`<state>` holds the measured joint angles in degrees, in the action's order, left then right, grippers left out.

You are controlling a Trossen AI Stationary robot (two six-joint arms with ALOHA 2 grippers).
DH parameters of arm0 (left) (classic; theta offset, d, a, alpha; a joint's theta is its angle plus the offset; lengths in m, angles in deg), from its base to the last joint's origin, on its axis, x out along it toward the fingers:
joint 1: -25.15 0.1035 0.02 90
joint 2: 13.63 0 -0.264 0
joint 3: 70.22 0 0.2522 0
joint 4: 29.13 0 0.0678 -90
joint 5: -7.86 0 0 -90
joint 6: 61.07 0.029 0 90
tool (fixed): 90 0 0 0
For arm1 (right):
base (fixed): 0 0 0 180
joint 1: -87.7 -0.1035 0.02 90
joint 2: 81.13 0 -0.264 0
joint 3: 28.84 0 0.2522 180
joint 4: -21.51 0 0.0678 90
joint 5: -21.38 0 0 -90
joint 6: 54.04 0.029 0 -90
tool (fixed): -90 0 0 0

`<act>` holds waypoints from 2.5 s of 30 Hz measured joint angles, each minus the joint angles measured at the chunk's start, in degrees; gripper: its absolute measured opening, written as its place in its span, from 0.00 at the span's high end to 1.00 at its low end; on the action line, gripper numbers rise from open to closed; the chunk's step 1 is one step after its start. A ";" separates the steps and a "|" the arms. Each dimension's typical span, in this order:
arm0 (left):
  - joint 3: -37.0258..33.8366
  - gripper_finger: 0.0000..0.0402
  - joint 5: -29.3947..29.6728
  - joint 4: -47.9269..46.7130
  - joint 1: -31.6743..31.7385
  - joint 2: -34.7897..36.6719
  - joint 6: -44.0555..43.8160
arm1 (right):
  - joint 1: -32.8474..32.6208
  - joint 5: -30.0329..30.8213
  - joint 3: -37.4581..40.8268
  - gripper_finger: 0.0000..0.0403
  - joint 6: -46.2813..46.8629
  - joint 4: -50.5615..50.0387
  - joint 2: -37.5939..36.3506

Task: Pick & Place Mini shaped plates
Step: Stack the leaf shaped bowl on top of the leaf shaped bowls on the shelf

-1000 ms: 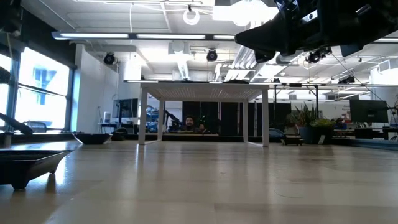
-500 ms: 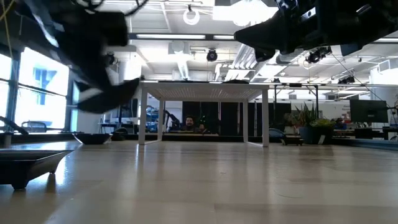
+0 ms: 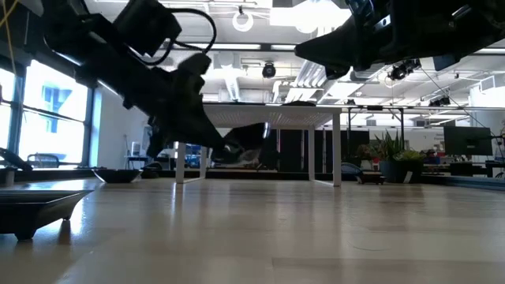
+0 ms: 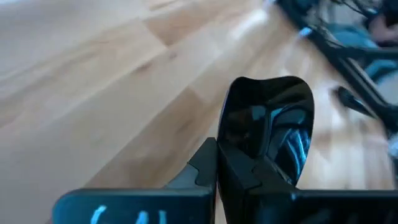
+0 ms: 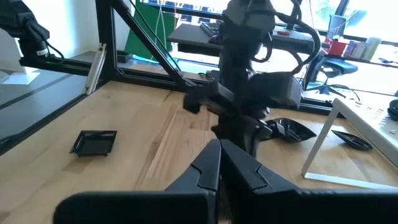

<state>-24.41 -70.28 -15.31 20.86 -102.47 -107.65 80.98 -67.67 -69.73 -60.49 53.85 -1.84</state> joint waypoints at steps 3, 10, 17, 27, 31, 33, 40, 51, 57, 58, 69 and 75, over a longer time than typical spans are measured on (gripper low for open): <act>0.04 1.00 3.23 2.34 0.42 -2.07 -2.24 | 0.00 0.00 0.00 0.99 0.00 -0.12 0.00; 0.03 1.00 7.16 2.63 1.72 -4.47 -5.36 | 0.00 0.02 0.00 0.98 0.00 -0.17 0.00; 0.00 1.00 6.51 2.78 1.68 -6.41 -6.40 | 0.00 0.40 0.00 0.99 0.02 -0.17 0.00; 1.99 1.00 3.65 2.30 1.66 -6.95 -7.71 | 0.00 2.16 0.00 0.99 0.04 -0.41 0.01; 3.74 1.00 2.27 0.85 1.66 -6.95 -5.61 | 0.00 2.14 0.00 1.00 0.04 -0.43 0.02; 4.78 1.00 2.12 -2.16 1.66 -6.95 -4.33 | 0.00 2.14 0.00 1.00 0.07 -0.59 0.02; 5.88 1.00 1.68 -6.80 1.66 -6.95 -3.02 | 0.00 2.14 0.00 0.99 0.24 -0.92 0.04; 5.91 0.92 -2.55 -9.25 1.68 -6.95 -1.38 | 0.00 2.21 0.00 0.98 0.21 -0.94 0.04; 5.91 0.80 -3.59 -10.72 1.68 -6.95 0.71 | -0.02 5.01 0.00 0.99 0.44 -1.78 0.04; 5.91 0.79 -3.61 -10.99 1.68 -6.95 1.55 | -0.01 5.33 0.00 0.99 0.44 -2.11 0.04; 5.39 0.82 -5.47 -16.18 1.66 1.98 14.54 | -0.02 7.56 0.00 0.99 1.52 -2.61 0.04; 0.58 0.97 -5.53 -12.26 1.66 10.95 20.51 | -0.02 8.41 0.00 0.99 1.57 -2.61 0.04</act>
<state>-23.83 -75.81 -27.57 22.52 -91.52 -87.14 80.95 -59.26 -69.73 -58.93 51.24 -1.80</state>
